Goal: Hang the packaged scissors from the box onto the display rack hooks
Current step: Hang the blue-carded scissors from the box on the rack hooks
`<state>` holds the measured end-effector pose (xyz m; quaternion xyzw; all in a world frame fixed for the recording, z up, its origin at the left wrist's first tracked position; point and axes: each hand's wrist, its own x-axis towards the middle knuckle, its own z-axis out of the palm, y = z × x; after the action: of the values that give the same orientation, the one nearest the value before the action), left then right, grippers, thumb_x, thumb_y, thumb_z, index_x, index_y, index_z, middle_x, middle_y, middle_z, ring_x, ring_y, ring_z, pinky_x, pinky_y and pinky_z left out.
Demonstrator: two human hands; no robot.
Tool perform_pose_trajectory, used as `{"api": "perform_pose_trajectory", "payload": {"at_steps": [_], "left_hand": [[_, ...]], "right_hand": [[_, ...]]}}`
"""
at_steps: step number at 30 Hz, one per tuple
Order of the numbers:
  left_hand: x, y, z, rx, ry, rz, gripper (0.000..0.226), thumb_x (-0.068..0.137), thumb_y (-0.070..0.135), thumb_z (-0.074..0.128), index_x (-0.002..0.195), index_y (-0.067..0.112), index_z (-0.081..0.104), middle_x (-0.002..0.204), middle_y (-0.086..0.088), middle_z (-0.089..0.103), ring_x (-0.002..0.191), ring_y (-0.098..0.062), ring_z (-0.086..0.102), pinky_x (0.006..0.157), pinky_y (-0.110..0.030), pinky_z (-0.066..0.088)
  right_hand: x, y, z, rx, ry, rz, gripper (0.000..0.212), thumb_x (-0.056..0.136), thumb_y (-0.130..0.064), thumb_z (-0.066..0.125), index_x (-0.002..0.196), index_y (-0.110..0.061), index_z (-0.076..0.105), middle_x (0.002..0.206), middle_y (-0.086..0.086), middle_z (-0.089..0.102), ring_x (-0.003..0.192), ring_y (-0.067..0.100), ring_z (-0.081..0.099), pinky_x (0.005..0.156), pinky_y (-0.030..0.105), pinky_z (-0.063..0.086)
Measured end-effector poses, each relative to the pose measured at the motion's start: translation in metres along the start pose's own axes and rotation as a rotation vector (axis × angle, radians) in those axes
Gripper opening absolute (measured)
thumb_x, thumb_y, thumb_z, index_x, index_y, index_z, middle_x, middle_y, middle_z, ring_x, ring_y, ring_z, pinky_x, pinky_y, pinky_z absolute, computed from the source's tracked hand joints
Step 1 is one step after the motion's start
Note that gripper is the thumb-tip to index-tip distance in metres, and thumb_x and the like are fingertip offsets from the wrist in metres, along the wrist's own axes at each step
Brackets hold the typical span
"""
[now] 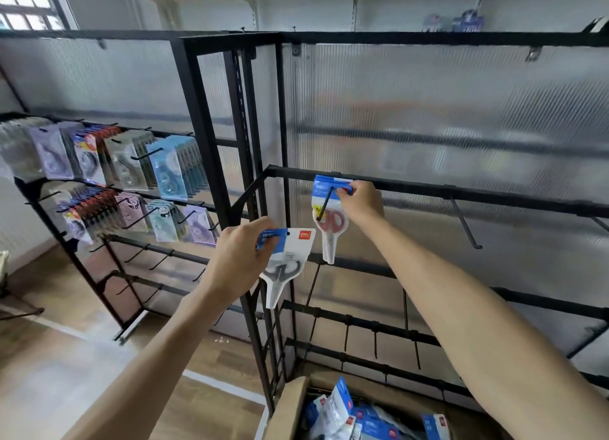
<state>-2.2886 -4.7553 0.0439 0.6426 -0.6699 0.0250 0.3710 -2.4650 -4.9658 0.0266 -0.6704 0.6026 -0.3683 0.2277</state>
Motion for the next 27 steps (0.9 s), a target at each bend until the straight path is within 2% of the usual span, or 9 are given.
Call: {"api": "perform_pose_trajectory", "payload": {"at_steps": [2,5,9,12,14,16,20,23,27], "left_hand": [[0.0,0.002,0.0,-0.008,-0.003,-0.007,0.011,0.095,0.016,0.062,0.104,0.016,0.068,0.088,-0.003,0.073,0.073,-0.022,0.068,0.066,-0.042,0.057],[-0.002,0.0,0.002,-0.009,-0.011,-0.002,0.011,0.095,0.015,0.062,0.104,0.017,0.068,0.087,-0.001,0.072,0.074,-0.02,0.068,0.064,-0.036,0.057],[-0.008,-0.006,0.005,-0.007,-0.023,0.025,0.01,0.093,0.013,0.064,0.1,0.017,0.068,0.085,0.001,0.072,0.074,-0.018,0.067,0.064,-0.032,0.055],[-0.01,-0.01,0.009,-0.011,-0.028,0.017,0.009,0.093,0.014,0.063,0.1,0.019,0.068,0.084,0.001,0.071,0.072,-0.017,0.066,0.064,-0.035,0.057],[-0.01,-0.011,0.012,-0.032,-0.033,0.015,0.012,0.092,0.013,0.063,0.101,0.019,0.068,0.086,0.002,0.071,0.074,-0.017,0.067,0.065,-0.035,0.058],[-0.008,-0.008,0.015,-0.052,-0.044,0.028,0.014,0.092,0.012,0.063,0.104,0.019,0.068,0.087,0.004,0.07,0.077,-0.014,0.067,0.066,-0.031,0.058],[-0.004,0.002,0.02,-0.086,-0.077,0.068,0.014,0.093,0.012,0.064,0.105,0.019,0.068,0.085,0.012,0.064,0.073,-0.006,0.064,0.065,-0.015,0.053],[-0.001,0.006,0.019,-0.103,-0.099,0.121,0.012,0.093,0.012,0.064,0.104,0.016,0.068,0.082,0.012,0.06,0.064,0.006,0.057,0.062,-0.008,0.048],[0.0,0.005,0.016,-0.101,-0.111,0.201,0.019,0.095,0.015,0.062,0.114,0.016,0.063,0.095,0.004,0.068,0.073,-0.005,0.065,0.063,-0.011,0.053]], "right_hand": [[0.004,0.006,0.001,-0.068,0.024,0.028,0.033,0.097,-0.044,0.059,0.095,-0.013,0.069,0.088,0.004,0.069,0.071,0.018,0.059,0.051,0.023,0.033],[-0.001,0.021,0.001,-0.249,0.008,0.036,0.036,0.097,-0.05,0.055,0.099,-0.017,0.068,0.087,0.001,0.067,0.066,0.012,0.058,0.048,0.021,0.033],[-0.039,0.022,-0.015,-0.445,-0.41,-0.082,0.025,0.094,-0.045,0.063,0.093,-0.021,0.062,0.089,-0.001,0.064,0.075,0.015,0.061,0.058,0.024,0.043],[-0.085,0.01,-0.039,-0.359,-0.678,-0.309,0.041,0.089,-0.046,0.069,0.123,-0.024,0.06,0.114,-0.007,0.066,0.1,0.011,0.065,0.086,0.029,0.053],[-0.11,0.001,-0.051,-0.209,-0.65,-0.401,0.056,0.087,-0.04,0.073,0.135,-0.018,0.054,0.124,-0.005,0.065,0.109,0.01,0.065,0.095,0.03,0.054],[-0.125,-0.006,-0.059,-0.076,-0.551,-0.462,0.052,0.089,-0.032,0.074,0.133,-0.014,0.056,0.125,-0.002,0.067,0.109,0.008,0.066,0.095,0.027,0.055],[-0.133,-0.011,-0.063,-0.013,-0.396,-0.515,0.024,0.093,-0.028,0.07,0.114,-0.018,0.068,0.107,-0.004,0.073,0.093,0.002,0.068,0.08,0.015,0.056],[-0.135,-0.014,-0.063,-0.036,-0.33,-0.563,0.017,0.094,-0.027,0.068,0.107,-0.018,0.071,0.101,-0.003,0.073,0.084,0.001,0.065,0.068,0.006,0.049],[-0.125,-0.018,-0.064,-0.03,-0.322,-0.567,0.017,0.095,-0.027,0.066,0.106,-0.014,0.071,0.1,-0.003,0.071,0.085,0.004,0.063,0.067,0.005,0.047]]}}
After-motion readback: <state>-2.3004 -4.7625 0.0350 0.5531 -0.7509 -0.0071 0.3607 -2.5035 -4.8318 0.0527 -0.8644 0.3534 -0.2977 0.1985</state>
